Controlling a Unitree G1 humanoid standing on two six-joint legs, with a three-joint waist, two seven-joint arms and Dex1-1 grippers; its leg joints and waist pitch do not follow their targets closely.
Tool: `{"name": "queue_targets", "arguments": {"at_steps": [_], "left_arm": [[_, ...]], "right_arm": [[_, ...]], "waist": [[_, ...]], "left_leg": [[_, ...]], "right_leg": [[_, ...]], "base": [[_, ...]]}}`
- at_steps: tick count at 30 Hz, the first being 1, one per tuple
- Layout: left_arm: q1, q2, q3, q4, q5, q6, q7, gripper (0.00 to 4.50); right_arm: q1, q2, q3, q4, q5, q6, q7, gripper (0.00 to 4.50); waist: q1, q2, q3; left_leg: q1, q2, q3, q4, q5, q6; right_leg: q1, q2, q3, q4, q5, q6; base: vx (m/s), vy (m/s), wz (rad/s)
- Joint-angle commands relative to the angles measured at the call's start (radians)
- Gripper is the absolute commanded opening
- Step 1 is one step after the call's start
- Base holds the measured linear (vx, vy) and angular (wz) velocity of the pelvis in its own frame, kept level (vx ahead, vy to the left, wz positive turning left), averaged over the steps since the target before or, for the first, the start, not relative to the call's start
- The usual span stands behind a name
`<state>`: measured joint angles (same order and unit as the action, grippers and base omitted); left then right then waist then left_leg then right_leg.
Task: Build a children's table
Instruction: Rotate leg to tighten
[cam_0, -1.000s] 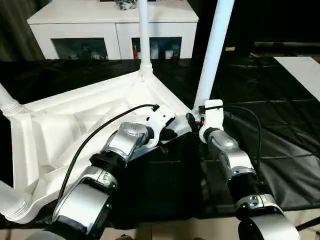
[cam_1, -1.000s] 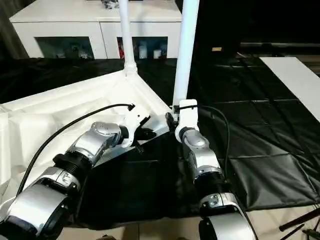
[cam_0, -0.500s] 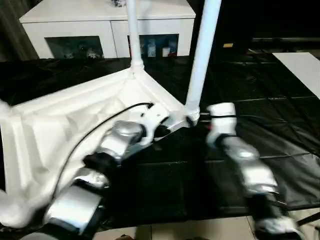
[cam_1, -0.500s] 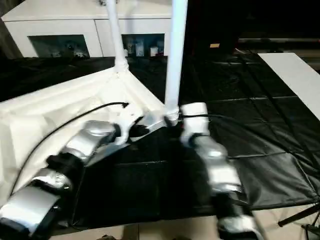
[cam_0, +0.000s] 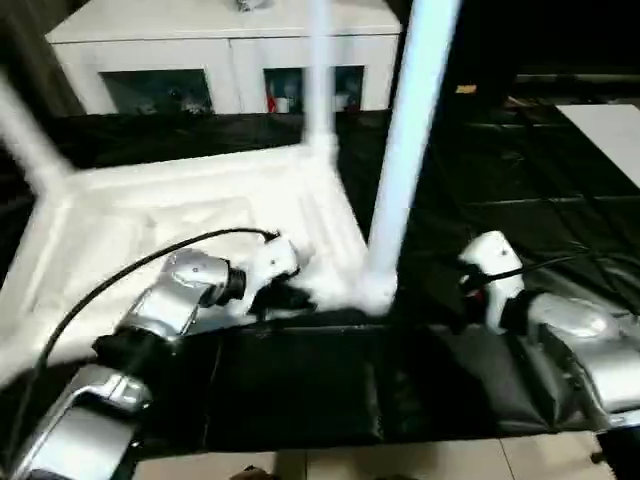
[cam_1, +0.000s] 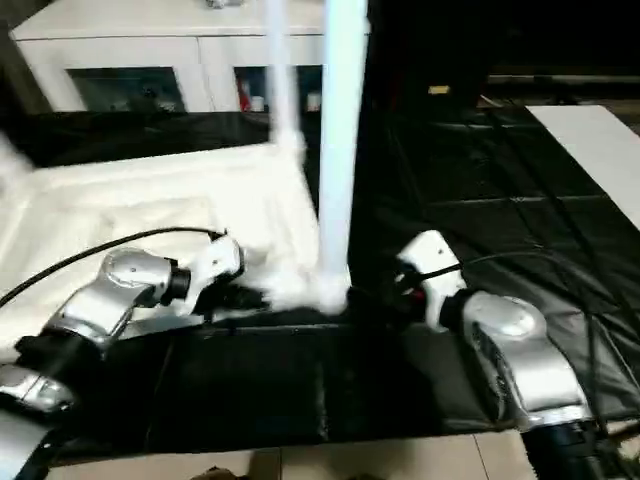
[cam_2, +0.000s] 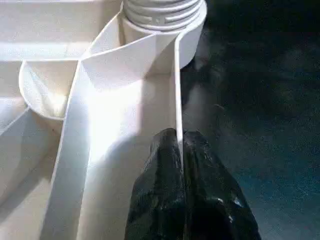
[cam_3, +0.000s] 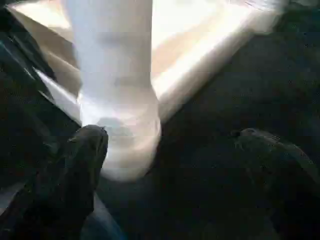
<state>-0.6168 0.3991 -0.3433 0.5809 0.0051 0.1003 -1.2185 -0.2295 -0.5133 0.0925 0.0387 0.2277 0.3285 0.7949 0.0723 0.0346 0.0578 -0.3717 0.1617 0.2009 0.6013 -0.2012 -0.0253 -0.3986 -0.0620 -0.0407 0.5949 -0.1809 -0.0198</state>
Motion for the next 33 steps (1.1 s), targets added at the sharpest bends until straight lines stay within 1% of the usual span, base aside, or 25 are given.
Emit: {"name": "queue_targets", "arguments": {"at_steps": [1, 2, 3, 4, 5, 6, 7, 8, 9, 10, 11, 12, 13, 14, 16, 18, 20, 22, 24, 25, 26, 28, 30, 31, 33], "left_arm": [[0.006, -0.008, -0.033, -0.044, 0.001, -0.006, -0.041, 0.0], [0.008, -0.003, -0.036, -0.055, 0.001, -0.002, -0.049, 0.0], [0.011, 0.001, -0.039, -0.07, 0.0, 0.004, -0.055, 0.0], [0.012, 0.003, -0.039, -0.078, -0.001, 0.007, -0.058, 0.0], [0.018, 0.009, -0.039, -0.1, -0.007, 0.014, -0.071, 0.0], [0.018, 0.009, -0.039, -0.1, -0.007, 0.014, -0.071, 0.0], [0.021, 0.012, -0.039, -0.11, -0.01, 0.017, -0.077, 0.0], [0.023, 0.013, -0.039, -0.116, -0.012, 0.019, -0.08, 0.0], [0.025, 0.015, -0.038, -0.124, -0.013, 0.021, -0.083, 0.0], [0.026, 0.016, -0.038, -0.128, -0.014, 0.023, -0.085, 0.0], [0.026, 0.016, -0.038, -0.128, -0.014, 0.023, -0.085, 0.0], [0.026, 0.016, -0.039, -0.132, -0.013, 0.024, -0.081, 0.0], [0.027, 0.015, -0.04, -0.136, -0.013, 0.027, -0.08, 0.0], [0.027, 0.014, -0.041, -0.14, -0.013, 0.03, -0.077, 0.0], [0.031, 0.014, -0.042, -0.148, -0.013, 0.036, -0.078, 0.0], [0.036, 0.015, -0.044, -0.155, -0.012, 0.042, -0.082, 0.0], [0.037, 0.017, -0.045, -0.157, -0.01, 0.041, -0.083, 0.0], [0.038, 0.016, -0.044, -0.157, -0.011, 0.042, -0.083, 0.0], [0.037, 0.014, -0.046, -0.156, -0.01, 0.042, -0.083, 0.0], [0.037, 0.014, -0.047, -0.156, -0.01, 0.043, -0.082, 0.0], [0.037, 0.014, -0.047, -0.156, -0.009, 0.044, -0.083, 0.0], [0.036, 0.013, -0.048, -0.156, -0.008, 0.044, -0.082, 0.0], [0.037, 0.014, -0.048, -0.157, -0.007, 0.046, -0.081, 0.0], [0.037, 0.013, -0.049, -0.157, -0.007, 0.047, -0.081, 0.0], [0.038, 0.013, -0.049, -0.157, -0.006, 0.048, -0.08, 0.0]], "right_arm": [[-0.005, -0.002, 0.021, -0.014, 0.0, 0.008, 0.02, 4.46], [-0.006, -0.006, 0.034, -0.015, 0.001, 0.011, 0.038, 4.46], [-0.008, -0.007, 0.052, -0.018, 0.006, 0.016, 0.063, 4.46], [-0.009, -0.009, 0.06, -0.022, 0.011, 0.019, 0.074, 4.46], [-0.016, -0.015, 0.085, -0.028, 0.022, 0.023, 0.1, 4.46], [-0.016, -0.015, 0.085, -0.028, 0.022, 0.023, 0.1, 4.46], [-0.019, -0.02, 0.097, -0.03, 0.023, 0.022, 0.114, 4.46], [-0.021, -0.024, 0.104, -0.031, 0.023, 0.022, 0.123, 4.46], [-0.022, -0.027, 0.108, -0.03, 0.025, 0.024, 0.142, 4.46], [-0.025, -0.029, 0.112, -0.028, 0.024, 0.023, 0.156, 4.46], [-0.025, -0.029, 0.112, -0.028, 0.024, 0.023, 0.156, 4.46], [-0.028, -0.03, 0.114, -0.019, 0.019, 0.025, 0.169, 4.46], [-0.035, -0.027, 0.115, -0.001, 0.011, 0.018, 0.175, 4.46], [-0.042, -0.024, 0.116, 0.017, 0.005, 0.012, 0.177, 4.46], [-0.05, -0.02, 0.12, 0.032, 0.002, 0.006, 0.176, 4.46], [-0.061, -0.013, 0.128, 0.048, 0.0, 0.0, 0.176, 4.46], [-0.069, -0.006, 0.131, 0.054, -0.001, 0.001, 0.176, 4.46], [-0.072, -0.002, 0.132, 0.056, 0.001, 0.002, 0.18, 4.46], [-0.081, 0.008, 0.128, 0.069, 0.007, -0.002, 0.188, 4.46], [-0.083, 0.011, 0.126, 0.074, 0.009, -0.003, 0.194, 4.46], [-0.085, 0.012, 0.128, 0.077, 0.008, -0.003, 0.198, 4.29], [-0.084, 0.007, 0.136, 0.078, 0.006, -0.001, 0.212, 4.1], [-0.084, 0.004, 0.139, 0.081, 0.007, -0.001, 0.222, 4.07], [-0.085, 0.004, 0.138, 0.083, 0.009, -0.001, 0.226, 3.85], [-0.085, 0.003, 0.137, 0.086, 0.011, 0.0, 0.23, 3.68]], "waist": [[-0.001, -0.006, -0.061], [-0.001, -0.013, -0.061], [-0.001, -0.016, -0.062], [-0.001, -0.014, -0.063], [-0.001, -0.013, -0.066], [0.001, -0.015, -0.067], [0.004, -0.017, -0.067], [0.007, -0.015, -0.068], [0.012, -0.014, -0.068], [0.015, -0.017, -0.068], [0.017, -0.016, -0.067], [0.017, -0.015, -0.067], [0.017, -0.017, -0.067], [0.017, -0.015, -0.068], [0.016, -0.016, -0.068], [0.016, -0.015, -0.07], [0.016, -0.015, -0.071], [0.018, -0.015, -0.072], [0.017, -0.011, -0.072], [0.016, -0.012, -0.071], [0.017, -0.013, -0.072], [0.017, -0.014, -0.072], [0.017, -0.013, -0.072], [0.018, -0.014, -0.072], [0.018, -0.015, -0.071]], "left_leg": [[0.019, 0.077, -0.035, -0.077, -0.187, 0.054], [0.018, 0.077, -0.035, -0.078, -0.189, 0.051], [0.018, 0.077, -0.036, -0.078, -0.187, 0.048], [0.018, 0.078, -0.037, -0.077, -0.185, 0.046], [0.018, 0.078, -0.035, -0.075, -0.161, 0.054], [0.019, 0.078, -0.034, -0.073, -0.152, 0.057], [0.016, 0.077, -0.033, -0.071, -0.134, 0.067], [0.015, 0.077, -0.033, -0.071, -0.126, 0.07], [0.017, 0.077, -0.032, -0.069, -0.12, 0.074], [0.016, 0.077, -0.032, -0.069, -0.122, 0.075], [0.016, 0.077, -0.033, -0.07, -0.123, 0.073], [0.016, 0.077, -0.033, -0.07, -0.125, 0.071], [0.016, 0.077, -0.033, -0.07, -0.128, 0.069], [0.016, 0.077, -0.034, -0.07, -0.127, 0.065], [0.016, 0.076, -0.034, -0.069, -0.127, 0.064], [0.015, 0.076, -0.033, -0.067, -0.106, 0.069], [0.015, 0.075, -0.033, -0.066, -0.101, 0.072], [0.015, 0.075, -0.033, -0.065, -0.097, 0.077], [0.015, 0.075, -0.033, -0.065, -0.101, 0.076], [0.016, 0.075, -0.033, -0.066, -0.11, 0.073], [0.015, 0.075, -0.033, -0.065, -0.107, 0.072], [0.015, 0.074, -0.033, -0.064, -0.107, 0.073], [0.015, 0.075, -0.033, -0.064, -0.108, 0.072], [0.015, 0.075, -0.033, -0.064, -0.106, 0.072], [0.015, 0.075, -0.033, -0.064, -0.105, 0.073]], "right_leg": [[0.041, -0.091, 0.048, -0.067, -0.196, -0.241], [0.044, -0.091, 0.047, -0.066, -0.204, -0.237], [0.043, -0.092, 0.047, -0.066, -0.21, -0.231], [0.044, -0.094, 0.048, -0.063, -0.204, -0.232], [0.044, -0.094, 0.048, -0.061, -0.169, -0.237], [0.044, -0.093, 0.048, -0.059, -0.152, -0.24], [0.045, -0.094, 0.048, -0.056, -0.13, -0.243], [0.046, -0.095, 0.048, -0.055, -0.123, -0.243], [0.043, -0.093, 0.047, -0.055, -0.12, -0.243], [0.044, -0.093, 0.046, -0.054, -0.127, -0.242], [0.044, -0.094, 0.046, -0.055, -0.14, -0.238], [0.044, -0.094, 0.046, -0.055, -0.144, -0.236], [0.044, -0.094, 0.046, -0.056, -0.148, -0.234], [0.045, -0.095, 0.046, -0.054, -0.149, -0.235], [0.044, -0.094, 0.046, -0.055, -0.15, -0.235], [0.046, -0.094, 0.046, -0.05, -0.118, -0.241], [0.046, -0.093, 0.045, -0.05, -0.106, -0.245], [0.046, -0.092, 0.044, -0.048, -0.099, -0.246], [0.046, -0.091, 0.043, -0.049, -0.099, -0.247], [0.045, -0.091, 0.043, -0.05, -0.108, -0.247], [0.047, -0.092, 0.044, -0.048, -0.104, -0.248], [0.047, -0.091, 0.043, -0.048, -0.103, -0.25], [0.046, -0.091, 0.043, -0.048, -0.107, -0.25], [0.048, -0.092, 0.044, -0.048, -0.108, -0.249], [0.047, -0.092, 0.044, -0.048, -0.11, -0.247]], "base": [[0.0, 0.0, 0.0], [0.0, 0.0, 0.0], [0.0, 0.0, 0.0], [0.0, 0.0, 0.0], [0.0, 0.0, 0.0], [0.0, 0.0, 0.0], [0.0, 0.0, 0.0], [0.0, 0.0, 0.0], [0.0, 0.0, 0.0], [0.0, 0.0, 0.0], [0.0, 0.0, 0.0], [0.0, 0.0, 0.0], [0.0, 0.0, 0.0], [0.0, 0.0, 0.0], [0.0, 0.0, 0.0], [0.0, 0.0, 0.0], [0.0, 0.0, 0.0], [0.0, 0.0, 0.0], [0.0, 0.0, 0.0], [0.0, 0.0, 0.0], [0.0, 0.0, 0.0], [0.0, 0.0, 0.0], [0.0, 0.0, 0.0], [0.0, 0.0, 0.0], [0.0, 0.0, 0.0]]}}
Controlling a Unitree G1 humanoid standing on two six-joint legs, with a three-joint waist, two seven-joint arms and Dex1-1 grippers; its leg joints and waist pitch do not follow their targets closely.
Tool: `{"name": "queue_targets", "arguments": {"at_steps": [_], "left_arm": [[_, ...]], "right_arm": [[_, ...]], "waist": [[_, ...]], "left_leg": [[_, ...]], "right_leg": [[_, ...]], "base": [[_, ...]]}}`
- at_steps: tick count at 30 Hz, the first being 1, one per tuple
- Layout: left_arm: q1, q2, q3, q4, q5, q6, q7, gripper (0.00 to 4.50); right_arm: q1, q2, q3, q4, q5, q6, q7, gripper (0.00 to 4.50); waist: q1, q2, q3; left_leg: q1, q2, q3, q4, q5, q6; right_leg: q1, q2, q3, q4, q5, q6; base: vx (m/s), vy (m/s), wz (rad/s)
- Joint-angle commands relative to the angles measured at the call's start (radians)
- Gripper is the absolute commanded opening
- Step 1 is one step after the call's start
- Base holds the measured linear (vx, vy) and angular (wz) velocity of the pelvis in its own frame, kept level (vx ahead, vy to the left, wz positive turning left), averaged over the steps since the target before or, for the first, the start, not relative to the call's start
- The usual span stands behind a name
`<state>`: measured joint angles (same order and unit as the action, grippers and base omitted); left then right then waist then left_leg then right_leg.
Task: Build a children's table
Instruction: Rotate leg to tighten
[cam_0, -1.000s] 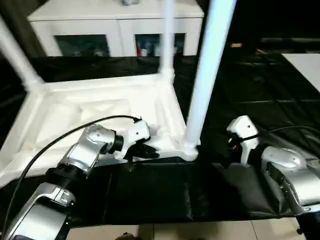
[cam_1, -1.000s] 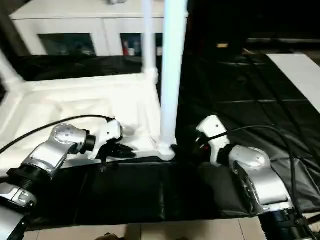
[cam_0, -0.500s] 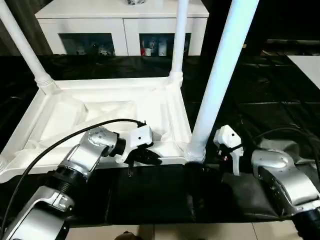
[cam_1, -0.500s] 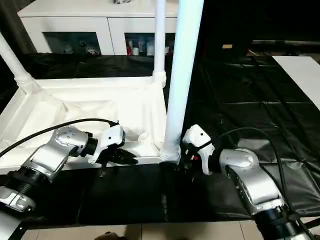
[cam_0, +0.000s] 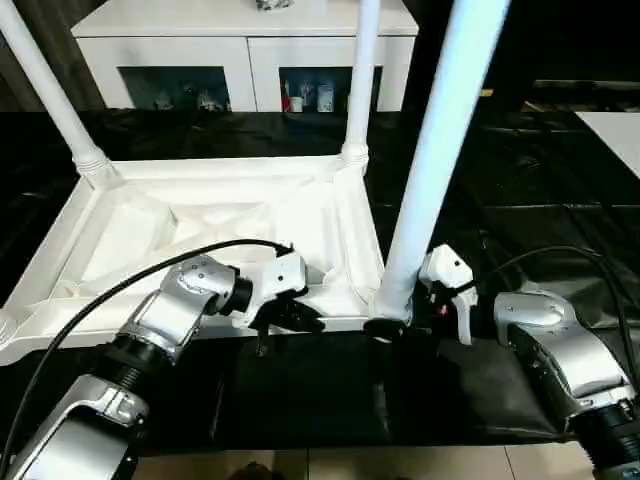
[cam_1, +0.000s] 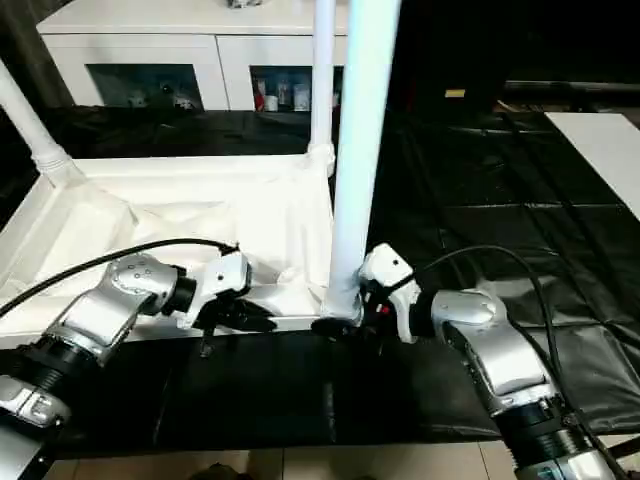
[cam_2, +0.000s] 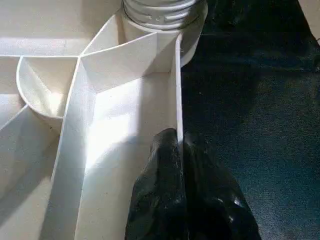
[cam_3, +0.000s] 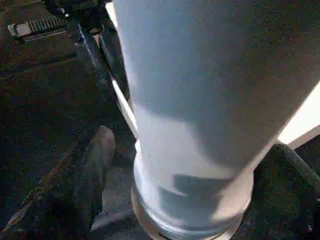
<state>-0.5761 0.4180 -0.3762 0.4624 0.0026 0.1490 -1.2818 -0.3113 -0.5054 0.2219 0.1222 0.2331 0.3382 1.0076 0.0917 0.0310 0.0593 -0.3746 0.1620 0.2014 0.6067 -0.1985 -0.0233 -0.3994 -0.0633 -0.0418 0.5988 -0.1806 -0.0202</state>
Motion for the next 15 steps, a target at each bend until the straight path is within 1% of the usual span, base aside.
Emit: {"name": "queue_targets", "arguments": {"at_steps": [1, 3, 4, 5, 6, 9, 11, 13, 15], "left_arm": [[-0.002, -0.006, -0.016, -0.039, -0.004, 0.0, -0.017, 0.0], [-0.001, -0.005, -0.016, -0.039, -0.004, 0.0, -0.018, 0.0], [-0.001, -0.005, -0.016, -0.039, -0.004, 0.001, -0.018, 0.0], [0.0, -0.005, -0.016, -0.039, -0.004, 0.002, -0.017, 0.0], [0.0, -0.004, -0.017, -0.04, -0.003, 0.002, -0.018, 0.0], [0.001, -0.002, -0.017, -0.04, -0.003, 0.003, -0.017, 0.0], [0.001, -0.002, -0.017, -0.04, -0.002, 0.003, -0.018, 0.0], [0.001, -0.001, -0.018, -0.039, -0.001, 0.003, -0.018, 0.0], [-0.001, -0.002, -0.018, -0.036, 0.0, 0.002, -0.017, 0.0]], "right_arm": [[-0.004, -0.005, 0.007, 0.004, 0.007, -0.009, 0.02, 3.64], [-0.005, -0.006, 0.006, 0.008, 0.006, -0.007, 0.027, 3.43], [-0.005, -0.006, 0.007, 0.009, 0.006, -0.007, 0.028, 3.43], [-0.007, -0.006, 0.007, 0.013, 0.005, -0.007, 0.034, 3.26], [-0.008, -0.006, 0.007, 0.015, 0.005, -0.007, 0.035, 3.26], [-0.009, -0.005, 0.006, 0.018, 0.004, -0.007, 0.037, 2.92], [-0.008, -0.005, 0.006, 0.019, 0.004, -0.006, 0.038, 2.86], [-0.008, -0.005, 0.007, 0.019, 0.004, -0.006, 0.039, 2.73], [-0.007, -0.004, 0.005, 0.022, 0.002, -0.007, 0.035, 2.72]], "waist": [[-0.001, -0.012, -0.073], [-0.002, -0.013, -0.072], [-0.002, -0.013, -0.071], [-0.002, -0.012, -0.07], [-0.002, -0.012, -0.07], [-0.003, -0.012, -0.07], [-0.003, -0.012, -0.071], [-0.002, -0.012, -0.072], [-0.002, -0.012, -0.073]], "left_leg": [[0.018, 0.074, -0.033, -0.068, -0.11, 0.07], [0.018, 0.074, -0.033, -0.069, -0.122, 0.066], [0.019, 0.074, -0.033, -0.069, -0.131, 0.062], [0.018, 0.074, -0.034, -0.07, -0.138, 0.058], [0.019, 0.074, -0.034, -0.07, -0.14, 0.055], [0.019, 0.074, -0.034, -0.071, -0.144, 0.052], [0.019, 0.073, -0.034, -0.07, -0.143, 0.051], [0.018, 0.073, -0.034, -0.069, -0.131, 0.056], [0.017, 0.073, -0.034, -0.068, -0.121, 0.061]], "right_leg": [[0.047, -0.09, 0.045, -0.052, -0.117, -0.246], [0.047, -0.091, 0.045, -0.055, -0.142, -0.242], [0.046, -0.09, 0.045, -0.057, -0.158, -0.238], [0.046, -0.091, 0.045, -0.058, -0.176, -0.234], [0.045, -0.091, 0.046, -0.059, -0.182, -0.232], [0.045, -0.09, 0.045, -0.059, -0.186, -0.229], [0.045, -0.09, 0.046, -0.059, -0.183, -0.228], [0.045, -0.089, 0.045, -0.056, -0.162, -0.232], [0.046, -0.09, 0.045, -0.054, -0.147, -0.235]], "base": [[0.0, 0.0, 0.0], [0.0, 0.0, 0.0], [0.0, 0.0, 0.0], [0.0, 0.0, 0.0], [0.0, 0.0, 0.0], [0.0, 0.0, 0.0], [0.0, 0.0, 0.0], [0.0, 0.0, 0.0], [0.0, 0.0, 0.0]]}}
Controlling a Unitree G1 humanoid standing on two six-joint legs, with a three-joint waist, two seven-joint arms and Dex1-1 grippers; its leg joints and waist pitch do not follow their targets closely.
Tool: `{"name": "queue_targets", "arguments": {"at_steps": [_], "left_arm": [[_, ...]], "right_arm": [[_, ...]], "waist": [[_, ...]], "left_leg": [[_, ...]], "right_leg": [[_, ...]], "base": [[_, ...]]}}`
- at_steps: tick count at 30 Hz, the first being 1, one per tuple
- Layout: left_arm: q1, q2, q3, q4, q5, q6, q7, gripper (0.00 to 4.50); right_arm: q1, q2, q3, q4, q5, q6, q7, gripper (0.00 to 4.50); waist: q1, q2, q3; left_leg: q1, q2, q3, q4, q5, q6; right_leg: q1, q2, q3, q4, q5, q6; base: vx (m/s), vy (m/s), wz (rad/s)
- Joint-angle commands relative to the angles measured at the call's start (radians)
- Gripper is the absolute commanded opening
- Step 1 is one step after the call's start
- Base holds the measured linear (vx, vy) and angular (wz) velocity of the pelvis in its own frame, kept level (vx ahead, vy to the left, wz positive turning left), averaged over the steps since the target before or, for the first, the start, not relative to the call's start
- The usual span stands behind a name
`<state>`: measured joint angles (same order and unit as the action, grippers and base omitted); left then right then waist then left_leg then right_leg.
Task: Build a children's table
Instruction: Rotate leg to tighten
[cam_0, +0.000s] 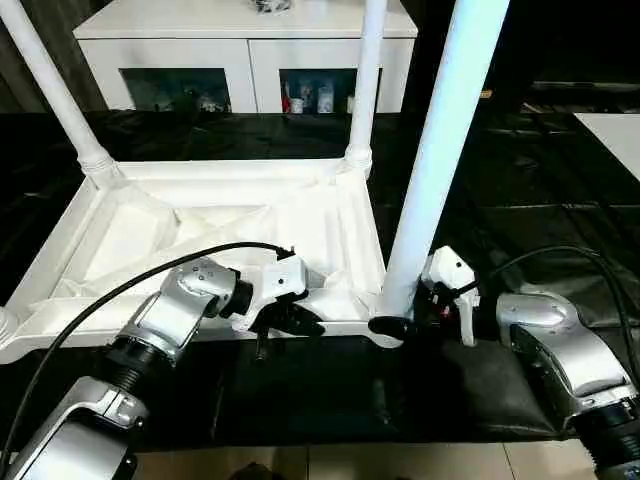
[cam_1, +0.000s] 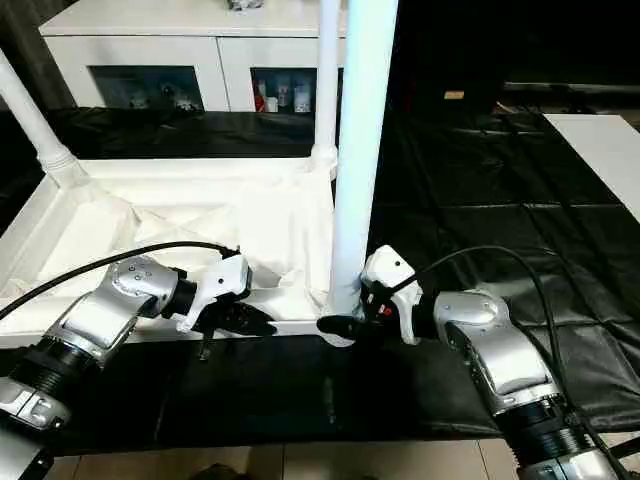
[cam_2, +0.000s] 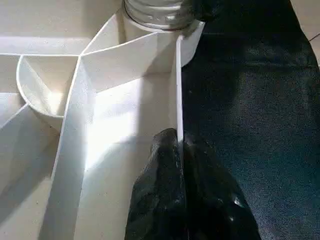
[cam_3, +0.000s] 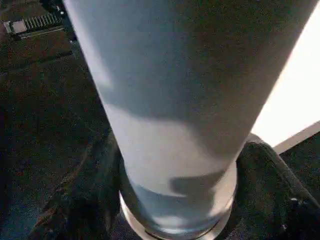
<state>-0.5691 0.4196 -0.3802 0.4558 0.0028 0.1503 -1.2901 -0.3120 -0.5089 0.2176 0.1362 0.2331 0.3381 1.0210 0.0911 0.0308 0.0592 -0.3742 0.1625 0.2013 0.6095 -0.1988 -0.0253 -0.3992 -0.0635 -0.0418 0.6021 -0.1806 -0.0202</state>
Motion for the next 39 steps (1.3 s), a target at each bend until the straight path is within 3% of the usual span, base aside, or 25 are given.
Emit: {"name": "queue_targets", "arguments": {"at_steps": [1, 5, 9, 11, 12, 13, 16, 18, 19, 22, 24, 29, 32, 36, 39], "left_arm": [[-0.009, -0.004, -0.014, -0.029, 0.001, 0.0, -0.007, 0.0], [-0.029, -0.041, 0.023, 0.009, 0.003, 0.05, 0.086, 0.0], [-0.046, -0.068, 0.047, 0.04, 0.005, 0.055, 0.15, 0.0], [-0.084, -0.114, 0.072, 0.107, 0.024, 0.078, 0.265, 0.0], [-0.1, -0.136, 0.082, 0.134, 0.029, 0.085, 0.314, 0.0], [-0.1, -0.136, 0.082, 0.134, 0.029, 0.085, 0.314, 0.0], [-0.152, -0.214, 0.114, 0.213, 0.032, 0.129, 0.459, 0.0], [-0.173, -0.251, 0.13, 0.24, 0.036, 0.159, 0.532, 0.0], [-0.187, -0.277, 0.142, 0.256, 0.037, 0.166, 0.585, 0.0], [-0.223, -0.322, 0.163, 0.299, 0.038, 0.158, 0.669, 0.0], [-0.242, -0.339, 0.166, 0.329, 0.044, 0.142, 0.684, 0.0], [-0.24, -0.334, 0.145, 0.33, 0.053, 0.129, 0.642, 0.0], [-0.224, -0.313, 0.124, 0.311, 0.06, 0.116, 0.597, 0.0], [-0.185, -0.268, 0.103, 0.269, 0.055, 0.107, 0.514, 0.0], [-0.154, -0.237, 0.083, 0.228, 0.043, 0.079, 0.43, 0.0]], "right_arm": [[-0.007, 0.003, 0.006, 0.011, 0.002, -0.007, 0.017, 2.71], [-0.023, 0.061, -0.013, 0.075, -0.046, -0.035, -0.113, 2.69], [-0.029, 0.096, -0.021, 0.112, -0.069, -0.042, -0.187, 2.69], [-0.029, 0.18, -0.038, 0.155, -0.075, -0.016, -0.302, 2.69], [-0.031, 0.216, -0.042, 0.174, -0.087, -0.023, -0.355, 2.69], [-0.031, 0.216, -0.042, 0.174, -0.087, -0.023, -0.355, 2.69], [-0.081, 0.347, -0.084, 0.281, -0.129, -0.048, -0.598, 2.68], [-0.119, 0.4, -0.118, 0.341, -0.132, -0.054, -0.714, 2.68], [-0.147, 0.438, -0.151, 0.381, -0.123, -0.061, -0.797, 2.68], [-0.213, 0.522, -0.22, 0.465, -0.099, -0.095, -0.935, 2.67], [-0.25, 0.555, -0.225, 0.509, -0.122, -0.136, -0.981, 2.67], [-0.27, 0.567, -0.195, 0.521, -0.136, -0.201, -0.902, 2.67], [-0.256, 0.559, -0.184, 0.491, -0.137, -0.219, -0.867, 3.37], [-0.209, 0.503, -0.186, 0.409, -0.155, -0.245, -0.842, 3.59], [-0.165, 0.449, -0.181, 0.327, -0.148, -0.227, -0.786, 3.85]], "waist": [[-0.002, -0.012, -0.073], [-0.006, -0.011, -0.069], [-0.012, -0.014, -0.065], [-0.015, -0.012, -0.062], [-0.017, -0.019, -0.063], [-0.017, -0.018, -0.063], [-0.027, -0.017, -0.061], [-0.031, -0.017, -0.062], [-0.035, -0.014, -0.062], [-0.037, -0.013, -0.067], [-0.036, -0.011, -0.071], [-0.033, -0.014, -0.076], [-0.032, -0.012, -0.074], [-0.04, -0.014, -0.07], [-0.04, -0.012, -0.071]], "left_leg": [[0.017, 0.072, -0.034, -0.071, -0.119, 0.065], [0.017, 0.071, -0.034, -0.071, -0.142, 0.051], [0.022, 0.067, -0.038, -0.075, -0.207, 0.017], [0.025, 0.065, -0.035, -0.075, -0.222, 0.012], [0.025, 0.064, -0.039, -0.077, -0.228, 0.002], [0.024, 0.062, -0.039, -0.077, -0.225, 0.001], [0.028, 0.059, -0.041, -0.078, -0.255, -0.023], [0.026, 0.06, -0.044, -0.08, -0.253, -0.019], [0.029, 0.06, -0.041, -0.079, -0.258, -0.015], [0.025, 0.059, -0.04, -0.08, -0.239, -0.01], [0.023, 0.056, -0.039, -0.079, -0.217, -0.004], [0.011, 0.057, -0.037, -0.074, -0.135, 0.054], [0.013, 0.059, -0.036, -0.075, -0.145, 0.066], [0.01, 0.061, -0.04, -0.079, -0.178, 0.056], [0.01, 0.063, -0.039, -0.079, -0.162, 0.066]], "right_leg": [[0.046, -0.089, 0.045, -0.057, -0.144, -0.237], [0.042, -0.092, 0.045, -0.062, -0.181, -0.241], [0.041, -0.09, 0.046, -0.075, -0.306, -0.199], [0.033, -0.089, 0.047, -0.082, -0.341, -0.193], [0.037, -0.089, 0.046, -0.083, -0.366, -0.182], [0.037, -0.089, 0.046, -0.084, -0.374, -0.176], [0.029, -0.091, 0.044, -0.091, -0.439, -0.164], [0.033, -0.092, 0.044, -0.092, -0.436, -0.152], [0.027, -0.091, 0.045, -0.092, -0.419, -0.159], [0.03, -0.088, 0.045, -0.087, -0.346, -0.173], [0.034, -0.088, 0.043, -0.081, -0.287, -0.185], [0.048, -0.093, 0.04, -0.063, -0.127, -0.219], [0.046, -0.094, 0.04, -0.068, -0.156, -0.223], [0.047, -0.095, 0.039, -0.073, -0.221, -0.205], [0.049, -0.092, 0.04, -0.069, -0.185, -0.213]], "base": [[0.0, 0.0, 0.0], [0.0, 0.0, 0.0], [0.0, 0.0, 0.0], [0.0, 0.0, 0.0], [0.0, 0.0, 0.0], [0.0, 0.0, 0.0], [0.0, 0.0, 0.0], [0.0, 0.0, 0.0], [0.0, 0.0, 0.0], [0.0, 0.0, 0.0], [0.0, 0.0, 0.0], [0.0, 0.0, 0.0], [0.0, 0.0, 0.0], [0.0, 0.0, 0.0], [0.0, 0.0, 0.0]]}}
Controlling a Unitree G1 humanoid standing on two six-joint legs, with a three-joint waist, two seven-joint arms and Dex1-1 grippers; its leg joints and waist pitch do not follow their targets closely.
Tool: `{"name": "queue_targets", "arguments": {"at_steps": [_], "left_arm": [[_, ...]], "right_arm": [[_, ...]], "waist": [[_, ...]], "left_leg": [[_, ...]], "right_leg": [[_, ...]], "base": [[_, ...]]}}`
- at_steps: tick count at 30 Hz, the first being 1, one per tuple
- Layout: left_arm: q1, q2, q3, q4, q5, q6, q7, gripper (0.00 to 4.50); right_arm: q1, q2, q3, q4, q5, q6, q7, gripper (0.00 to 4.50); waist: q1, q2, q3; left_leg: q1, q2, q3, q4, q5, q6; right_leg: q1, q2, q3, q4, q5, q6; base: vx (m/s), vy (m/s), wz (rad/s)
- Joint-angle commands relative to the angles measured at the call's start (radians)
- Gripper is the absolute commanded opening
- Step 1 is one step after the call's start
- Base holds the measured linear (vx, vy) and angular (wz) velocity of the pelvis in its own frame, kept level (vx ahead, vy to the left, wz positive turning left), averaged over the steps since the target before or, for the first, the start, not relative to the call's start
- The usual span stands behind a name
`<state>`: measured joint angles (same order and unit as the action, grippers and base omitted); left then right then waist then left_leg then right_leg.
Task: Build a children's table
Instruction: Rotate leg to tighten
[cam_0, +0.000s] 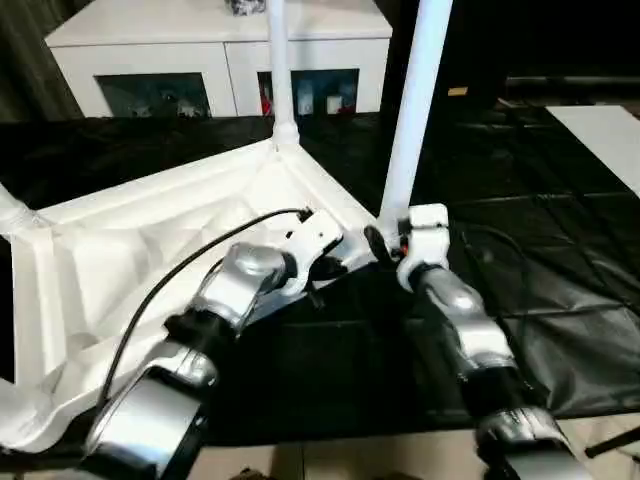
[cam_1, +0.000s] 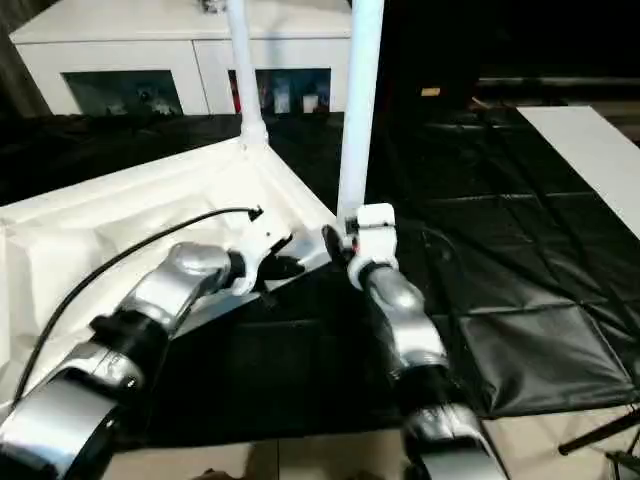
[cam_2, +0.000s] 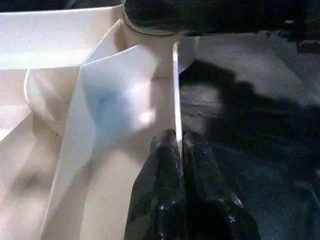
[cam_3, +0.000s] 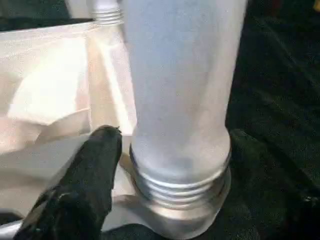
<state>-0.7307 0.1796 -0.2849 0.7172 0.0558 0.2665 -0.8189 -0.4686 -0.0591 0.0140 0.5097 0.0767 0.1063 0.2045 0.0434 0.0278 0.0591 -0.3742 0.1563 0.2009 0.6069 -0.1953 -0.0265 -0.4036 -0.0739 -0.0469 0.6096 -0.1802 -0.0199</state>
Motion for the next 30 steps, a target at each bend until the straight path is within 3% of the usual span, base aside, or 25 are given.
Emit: {"name": "queue_targets", "arguments": {"at_steps": [1, 4, 5, 7, 8, 14, 15, 19, 22, 23, 29, 30], "left_arm": [[0.023, 0.02, -0.016, -0.052, -0.014, -0.031, -0.069, 0.0], [0.043, 0.05, -0.027, -0.065, -0.011, -0.068, -0.116, 0.0], [0.057, 0.079, -0.029, -0.076, -0.016, -0.082, -0.152, 0.0], [0.072, 0.107, -0.033, -0.102, -0.028, -0.076, -0.199, 0.0], [0.076, 0.116, -0.036, -0.11, -0.03, -0.076, -0.214, 0.0], [0.128, 0.213, -0.086, -0.25, -0.071, -0.114, -0.448, 0.0], [0.13, 0.219, -0.089, -0.256, -0.07, -0.114, -0.457, 0.0], [0.137, 0.237, -0.1, -0.287, -0.075, -0.104, -0.477, 0.0], [0.141, 0.241, -0.1, -0.3, -0.076, -0.099, -0.474, 0.0], [0.142, 0.238, -0.092, -0.295, -0.073, -0.094, -0.468, 0.0], [0.15, 0.24, -0.099, -0.301, -0.072, -0.088, -0.47, 0.0], [0.151, 0.241, -0.099, -0.305, -0.072, -0.087, -0.47, 0.0]], "right_arm": [[0.019, -0.036, 0.023, -0.095, 0.016, 0.018, 0.069, 3.92], [0.066, -0.104, 0.039, -0.176, 0.04, 0.037, 0.184, 4.24], [0.117, -0.189, 0.052, -0.259, 0.074, 0.055, 0.315, 4.29], [0.157, -0.27, 0.059, -0.323, 0.093, 0.068, 0.419, 4.44], [0.166, -0.29, 0.06, -0.336, 0.098, 0.073, 0.443, 4.44], [0.213, -0.451, 0.082, -0.411, 0.149, 0.122, 0.669, 4.44], [0.213, -0.458, 0.084, -0.414, 0.153, 0.127, 0.679, 4.44], [0.204, -0.478, 0.108, -0.422, 0.178, 0.163, 0.739, 4.44], [0.196, -0.473, 0.133, -0.423, 0.17, 0.168, 0.757, 4.44], [0.189, -0.48, 0.166, -0.405, 0.135, 0.155, 0.774, 4.44], [0.156, -0.453, 0.171, -0.371, 0.139, 0.156, 0.784, 4.44], [0.153, -0.451, 0.172, -0.369, 0.14, 0.159, 0.784, 4.44]], "waist": [[0.005, -0.009, -0.071], [0.013, -0.006, -0.069], [0.015, -0.001, -0.067], [0.023, -0.007, -0.066], [0.021, 0.0, -0.066], [0.018, -0.002, -0.062], [0.022, -0.002, -0.062], [0.025, -0.004, -0.061], [0.027, -0.002, -0.063], [0.029, -0.006, -0.064], [0.042, -0.006, -0.067], [0.04, -0.01, -0.066]], "left_leg": [[0.011, 0.069, -0.038, -0.076, -0.162, 0.071], [0.014, 0.072, -0.037, -0.075, -0.175, 0.078], [0.014, 0.071, -0.037, -0.077, -0.187, 0.075], [0.014, 0.075, -0.037, -0.077, -0.19, 0.081], [0.014, 0.075, -0.038, -0.078, -0.193, 0.079], [0.014, 0.076, -0.038, -0.08, -0.226, 0.068], [0.02, 0.079, -0.038, -0.08, -0.236, 0.065], [0.018, 0.079, -0.039, -0.081, -0.244, 0.051], [0.02, 0.08, -0.039, -0.081, -0.239, 0.045], [0.018, 0.079, -0.038, -0.08, -0.222, 0.046], [0.017, 0.079, -0.037, -0.077, -0.19, 0.053], [0.016, 0.078, -0.037, -0.077, -0.187, 0.054]], "right_leg": [[0.052, -0.08, 0.046, -0.074, -0.172, -0.22], [0.052, -0.08, 0.047, -0.076, -0.171, -0.221], [0.052, -0.08, 0.047, -0.078, -0.18, -0.221], [0.055, -0.08, 0.05, -0.075, -0.165, -0.219], [0.053, -0.08, 0.049, -0.077, -0.167, -0.224], [0.049, -0.082, 0.049, -0.083, -0.244, -0.231], [0.045, -0.082, 0.049, -0.083, -0.252, -0.229], [0.045, -0.083, 0.048, -0.082, -0.268, -0.229], [0.043, -0.083, 0.048, -0.081, -0.258, -0.229], [0.044, -0.082, 0.048, -0.077, -0.236, -0.232], [0.046, -0.084, 0.048, -0.071, -0.198, -0.237], [0.047, -0.084, 0.047, -0.071, -0.197, -0.237]], "base": [[0.0, 0.0, 0.0], [0.0, 0.0, 0.0], [0.0, 0.0, 0.0], [0.0, 0.0, 0.0], [0.0, 0.0, 0.0], [0.0, 0.0, 0.0], [0.0, 0.0, 0.0], [0.0, 0.0, 0.0], [0.0, 0.0, 0.0], [0.0, 0.0, 0.0], [0.0, 0.0, 0.0], [0.0, 0.0, 0.0]]}}
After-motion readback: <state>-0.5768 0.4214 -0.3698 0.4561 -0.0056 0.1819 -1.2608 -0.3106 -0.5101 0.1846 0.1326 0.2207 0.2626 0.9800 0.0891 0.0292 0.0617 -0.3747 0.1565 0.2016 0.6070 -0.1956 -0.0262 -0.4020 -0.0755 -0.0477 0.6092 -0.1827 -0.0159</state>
